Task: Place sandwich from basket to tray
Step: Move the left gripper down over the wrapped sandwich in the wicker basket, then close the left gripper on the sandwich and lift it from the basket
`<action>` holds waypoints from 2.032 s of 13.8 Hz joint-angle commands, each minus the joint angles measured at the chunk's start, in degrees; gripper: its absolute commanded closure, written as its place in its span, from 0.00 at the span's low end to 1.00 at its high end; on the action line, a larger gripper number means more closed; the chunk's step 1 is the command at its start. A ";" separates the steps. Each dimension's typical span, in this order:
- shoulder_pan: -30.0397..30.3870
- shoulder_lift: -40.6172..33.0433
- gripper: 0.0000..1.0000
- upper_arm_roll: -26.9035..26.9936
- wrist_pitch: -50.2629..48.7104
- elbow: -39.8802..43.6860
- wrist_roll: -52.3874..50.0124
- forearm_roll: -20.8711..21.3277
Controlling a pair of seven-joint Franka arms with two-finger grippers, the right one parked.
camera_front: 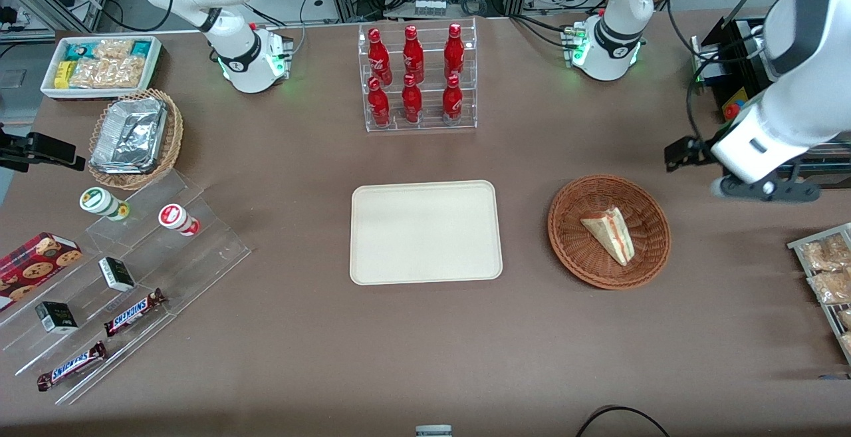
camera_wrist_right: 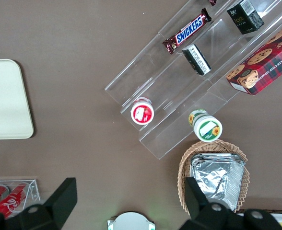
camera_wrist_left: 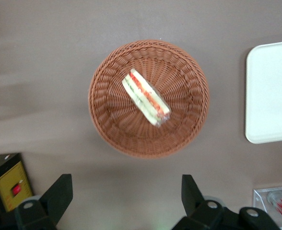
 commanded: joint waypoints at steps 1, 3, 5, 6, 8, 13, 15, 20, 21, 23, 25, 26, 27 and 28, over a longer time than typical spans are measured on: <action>-0.38 -0.95 0.00 -0.29 8.61 -8.53 -0.34 -0.26; -0.47 -0.95 0.00 -0.38 16.07 -14.41 -0.34 -0.25; -0.47 -1.30 0.00 -0.47 22.67 -19.51 -1.12 -0.25; -0.47 -1.30 0.00 -0.47 25.66 -21.62 -2.52 -0.25; -0.56 -1.74 0.00 -0.55 31.90 -25.93 -6.56 -0.25; -2.49 -0.69 0.00 -0.55 36.31 -27.80 -32.02 -0.17; -2.58 1.24 0.00 -0.64 39.65 -28.15 -42.12 -0.17; -3.72 5.81 0.00 -0.55 43.43 -27.88 -52.45 -0.17; -3.81 6.43 0.00 -0.55 43.70 -27.97 -52.89 -0.17; -3.81 7.74 0.00 -0.55 43.79 -27.80 -52.99 -0.17; -3.81 9.50 0.00 -0.55 45.19 -27.80 -52.99 -0.17; -3.81 10.64 0.00 -0.55 45.55 -27.80 -52.99 -0.17; -3.81 11.35 0.00 -0.47 45.98 -27.80 -52.90 0.01; -3.81 11.53 0.00 -0.47 46.08 -27.80 -52.90 0.18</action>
